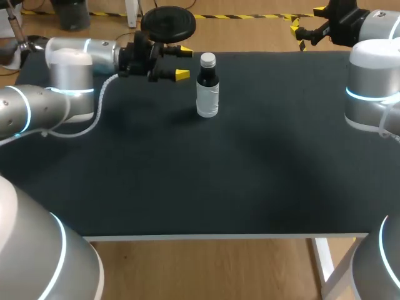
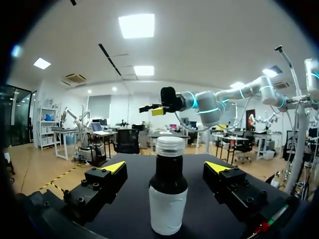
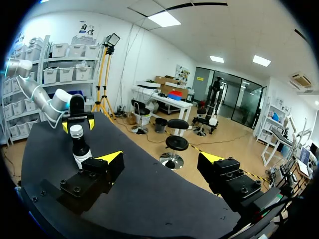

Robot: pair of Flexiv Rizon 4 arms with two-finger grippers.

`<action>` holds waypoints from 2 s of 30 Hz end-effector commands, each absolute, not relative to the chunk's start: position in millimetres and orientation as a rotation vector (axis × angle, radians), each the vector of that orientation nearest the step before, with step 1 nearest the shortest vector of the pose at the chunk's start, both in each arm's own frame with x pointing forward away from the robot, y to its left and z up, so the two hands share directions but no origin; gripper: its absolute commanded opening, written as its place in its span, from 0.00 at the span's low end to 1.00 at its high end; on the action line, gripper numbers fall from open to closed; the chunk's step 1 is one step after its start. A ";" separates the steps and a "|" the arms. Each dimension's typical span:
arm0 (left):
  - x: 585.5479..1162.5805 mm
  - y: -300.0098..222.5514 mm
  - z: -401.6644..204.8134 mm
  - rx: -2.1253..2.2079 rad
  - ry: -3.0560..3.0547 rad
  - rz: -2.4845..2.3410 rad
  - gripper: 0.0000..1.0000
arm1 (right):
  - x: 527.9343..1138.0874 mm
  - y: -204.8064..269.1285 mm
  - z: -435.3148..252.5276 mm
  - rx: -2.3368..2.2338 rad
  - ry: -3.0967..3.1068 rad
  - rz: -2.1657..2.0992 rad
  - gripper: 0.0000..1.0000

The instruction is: Unscrew the bottle cap

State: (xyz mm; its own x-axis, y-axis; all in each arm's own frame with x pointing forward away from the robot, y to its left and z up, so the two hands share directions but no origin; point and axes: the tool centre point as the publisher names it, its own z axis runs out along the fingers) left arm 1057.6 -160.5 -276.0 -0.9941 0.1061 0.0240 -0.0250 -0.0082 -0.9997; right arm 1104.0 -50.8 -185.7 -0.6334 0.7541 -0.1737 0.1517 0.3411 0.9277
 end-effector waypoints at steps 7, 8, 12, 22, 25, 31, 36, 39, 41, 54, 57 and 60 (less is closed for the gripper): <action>1059.1 -179.0 -281.4 -0.195 -2.078 2.115 1.00 | 1103.9 -50.8 -185.3 0.790 2.010 1.295 1.00; 1058.6 -179.9 -281.7 -0.196 -2.076 2.115 1.00 | 1103.9 -50.8 -185.3 0.790 2.010 1.295 1.00; 1057.1 -186.5 -284.2 -0.199 -2.068 2.106 1.00 | 1103.9 -50.8 -185.3 0.790 2.010 1.295 1.00; 1057.0 -199.3 -285.4 -0.217 -2.052 2.092 1.00 | 1103.9 -50.8 -185.3 0.790 2.010 1.295 1.00; 1055.2 -203.4 -286.2 -0.225 -2.048 2.086 1.00 | 1103.9 -50.8 -185.3 0.790 2.010 1.295 1.00; 1052.8 -209.2 -287.6 -0.236 -2.036 2.079 1.00 | 1103.9 -50.8 -185.3 0.790 2.010 1.295 1.00; 1051.8 -215.3 -287.7 -0.250 -2.024 2.073 1.00 | 1103.9 -50.8 -185.3 0.790 2.010 1.295 1.00; 1051.4 -218.6 -287.3 -0.260 -2.016 2.070 1.00 | 1103.9 -50.8 -185.3 0.790 2.010 1.295 1.00; 1050.8 -221.5 -287.1 -0.265 -2.014 2.068 1.00 | 1103.9 -50.8 -185.3 0.790 2.010 1.295 1.00; 1049.2 -226.8 -287.2 -0.283 -2.010 2.052 1.00 | 1103.9 -50.8 -185.3 0.790 2.010 1.295 1.00; 1049.2 -226.9 -286.7 -0.286 -2.011 2.052 0.57 | 1103.9 -50.8 -185.3 0.790 2.010 1.295 1.00; 1049.1 -226.8 -286.1 -0.289 -2.013 2.051 0.49 | 1103.9 -50.8 -185.3 0.790 2.010 1.295 1.00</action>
State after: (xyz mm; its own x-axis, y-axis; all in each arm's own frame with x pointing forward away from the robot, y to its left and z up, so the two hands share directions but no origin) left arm 1043.0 -226.1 -283.7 -0.9646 0.2614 0.0347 -0.0386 -0.0100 -0.9992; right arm 1104.0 -50.8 -185.7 -0.6333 0.7541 -0.1737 0.1517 0.3411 0.9277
